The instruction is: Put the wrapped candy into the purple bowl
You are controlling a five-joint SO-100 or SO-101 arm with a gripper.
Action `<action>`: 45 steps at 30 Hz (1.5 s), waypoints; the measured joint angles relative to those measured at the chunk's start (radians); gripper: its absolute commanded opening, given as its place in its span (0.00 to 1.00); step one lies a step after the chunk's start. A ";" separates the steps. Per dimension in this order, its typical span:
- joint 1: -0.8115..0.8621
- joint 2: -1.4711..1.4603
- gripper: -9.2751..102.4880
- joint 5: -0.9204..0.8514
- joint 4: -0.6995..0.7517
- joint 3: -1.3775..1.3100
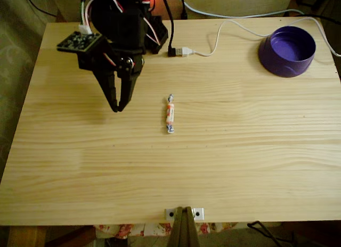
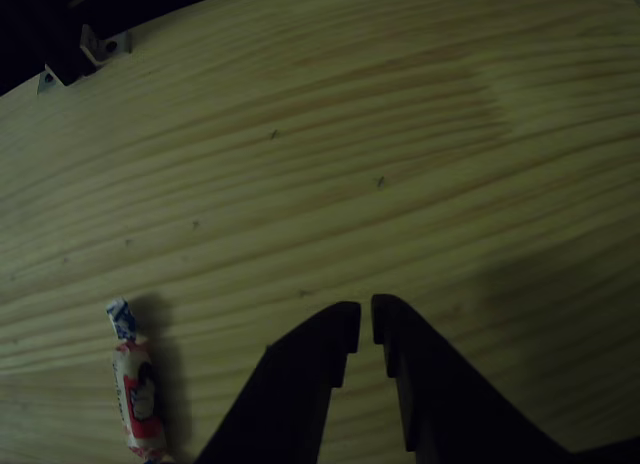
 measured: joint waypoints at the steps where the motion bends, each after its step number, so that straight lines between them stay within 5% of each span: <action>1: 0.000 0.000 0.09 0.000 0.008 -0.002; 15: -0.092 -0.018 0.09 -0.002 0.075 -0.075; 27: -0.063 -0.371 0.09 0.115 0.106 -0.319; 38: -0.276 -0.726 0.09 0.348 0.284 -0.678; 45: -0.414 -0.848 0.21 0.413 0.279 -0.696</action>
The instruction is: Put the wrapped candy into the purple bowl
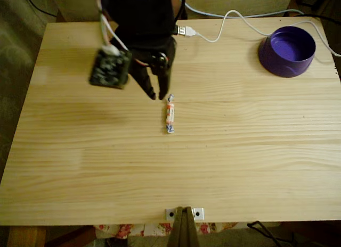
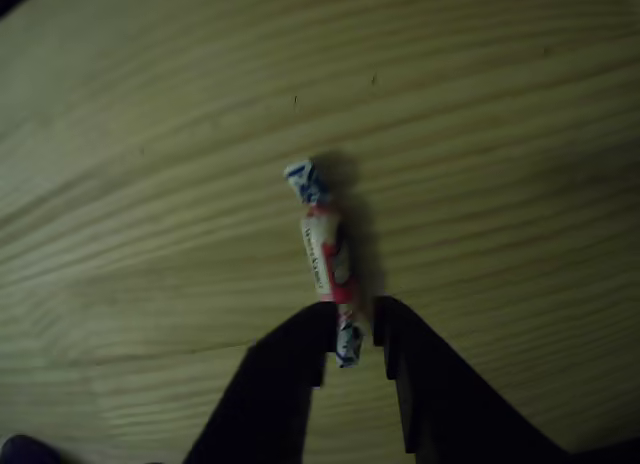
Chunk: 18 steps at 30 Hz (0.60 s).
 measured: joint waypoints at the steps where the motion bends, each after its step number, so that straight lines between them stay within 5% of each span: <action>1: -0.006 -0.018 0.23 0.006 -0.006 0.000; 18: -0.094 -0.357 0.26 0.071 -0.202 0.000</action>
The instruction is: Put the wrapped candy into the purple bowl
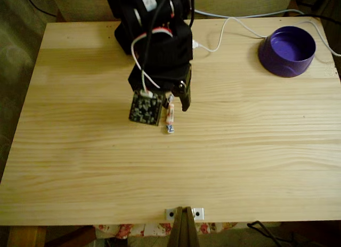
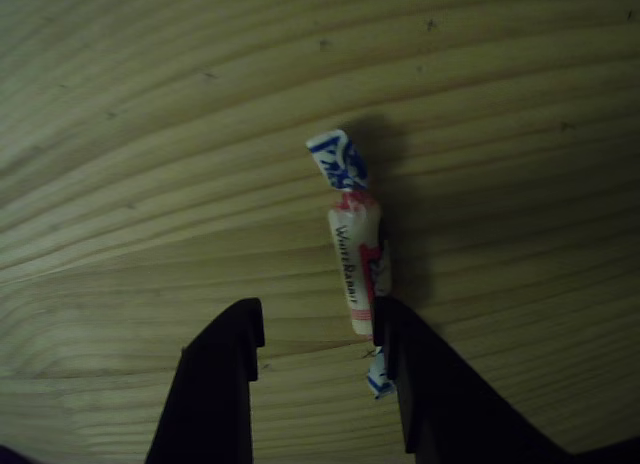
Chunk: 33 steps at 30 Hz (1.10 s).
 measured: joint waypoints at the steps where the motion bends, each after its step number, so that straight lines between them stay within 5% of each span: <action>1: 0.008 -0.015 0.26 0.002 -0.005 0.000; 26: -0.002 -0.089 0.21 0.032 -0.066 0.000; 33: 0.012 -0.089 0.09 0.018 -0.106 0.041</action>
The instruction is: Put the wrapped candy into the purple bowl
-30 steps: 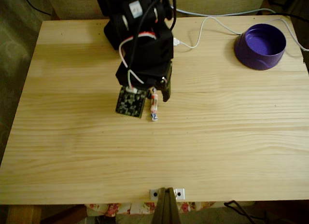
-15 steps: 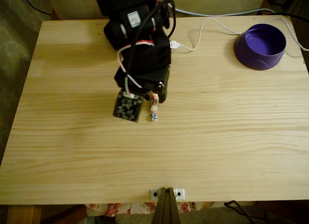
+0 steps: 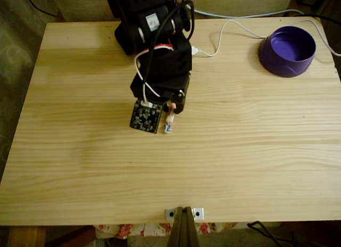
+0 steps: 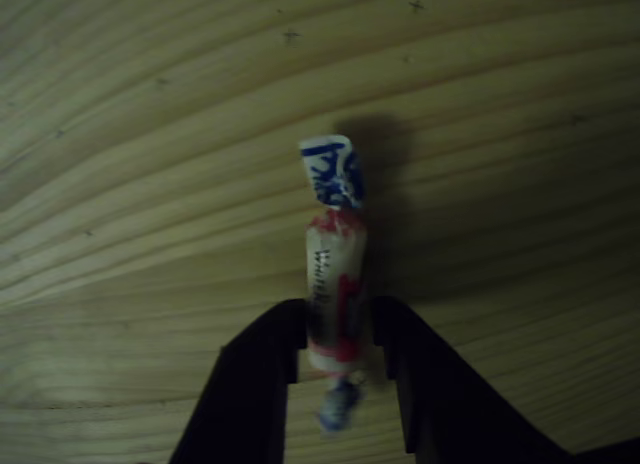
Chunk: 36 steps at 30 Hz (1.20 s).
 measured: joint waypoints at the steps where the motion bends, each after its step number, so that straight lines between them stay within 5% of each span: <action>1: -0.002 0.002 0.09 -0.003 -0.005 0.005; 13: 0.044 0.087 0.09 -0.003 0.060 0.018; 25: 0.097 0.529 0.09 -0.077 0.143 -0.026; 36: -0.296 0.824 0.09 -0.190 0.107 -0.152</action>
